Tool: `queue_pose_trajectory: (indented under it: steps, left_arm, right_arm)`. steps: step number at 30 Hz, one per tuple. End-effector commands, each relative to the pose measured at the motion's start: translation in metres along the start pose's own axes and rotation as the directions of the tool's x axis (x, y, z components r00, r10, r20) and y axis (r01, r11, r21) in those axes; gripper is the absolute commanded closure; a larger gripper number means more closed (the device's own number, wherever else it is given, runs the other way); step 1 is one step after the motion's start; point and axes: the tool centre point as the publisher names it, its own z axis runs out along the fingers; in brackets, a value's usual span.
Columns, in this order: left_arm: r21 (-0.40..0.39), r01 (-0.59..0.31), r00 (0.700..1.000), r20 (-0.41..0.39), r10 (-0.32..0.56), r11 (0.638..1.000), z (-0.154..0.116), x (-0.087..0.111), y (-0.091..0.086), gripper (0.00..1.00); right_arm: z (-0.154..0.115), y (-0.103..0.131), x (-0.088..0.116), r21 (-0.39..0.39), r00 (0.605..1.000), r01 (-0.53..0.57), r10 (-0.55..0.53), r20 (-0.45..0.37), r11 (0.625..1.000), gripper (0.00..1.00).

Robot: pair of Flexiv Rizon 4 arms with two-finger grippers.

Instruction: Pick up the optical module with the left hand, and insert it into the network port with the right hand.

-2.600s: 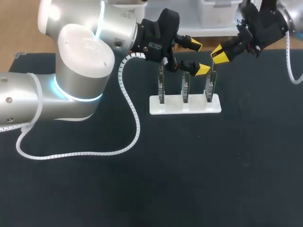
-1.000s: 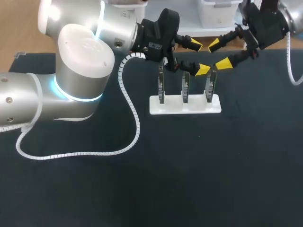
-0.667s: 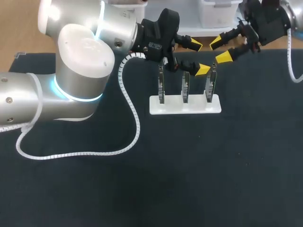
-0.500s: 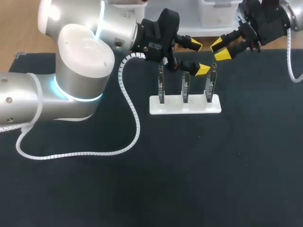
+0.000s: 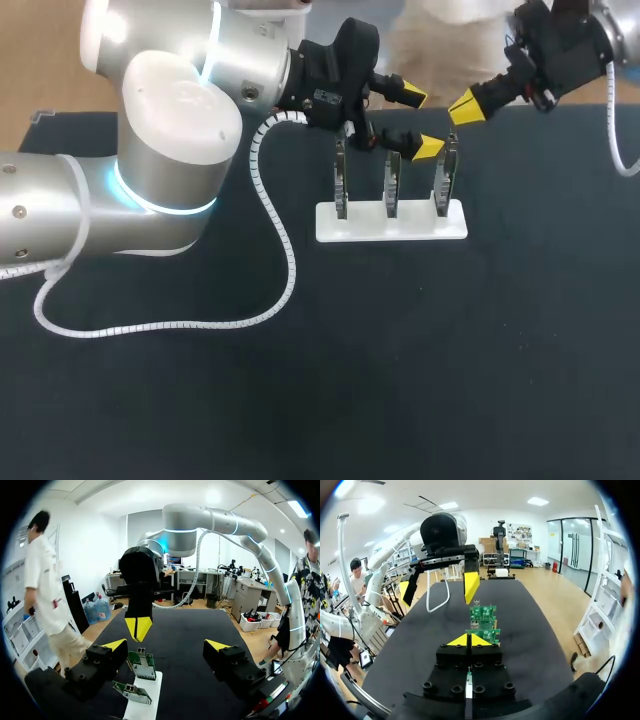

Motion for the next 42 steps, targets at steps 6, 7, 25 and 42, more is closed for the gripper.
queue_pose_trajectory:
  steps: [6, 7, 25, 42]
  left_arm:
    - [-0.003, 0.002, 1.0, -0.005, -0.002, 1.0, 0.0, -0.001, -0.001, 0.0]
    - [-0.003, 0.002, 1.0, -0.005, -0.002, 1.0, 0.0, -0.001, -0.001, 0.0]
    - [-0.003, 0.002, 1.0, -0.005, -0.002, 1.0, 0.0, -0.001, -0.001, 0.0]
    - [-0.003, 0.002, 1.0, -0.005, -0.002, 1.0, 0.0, -0.001, -0.001, 0.0]
  right_arm:
    - [0.007, 0.001, 0.01, -0.01, 1.0, -0.019, 0.018, -0.008, 1.0, 1.0]
    - [0.008, 0.001, 0.011, -0.011, 1.0, -0.021, 0.021, -0.008, 1.0, 1.0]
    - [0.015, 0.002, 0.023, -0.027, 0.999, -0.048, 0.048, -0.011, 0.998, 1.0]
    - [0.012, -0.003, 0.017, -0.015, 1.0, -0.028, 0.028, -0.007, 0.999, 1.0]
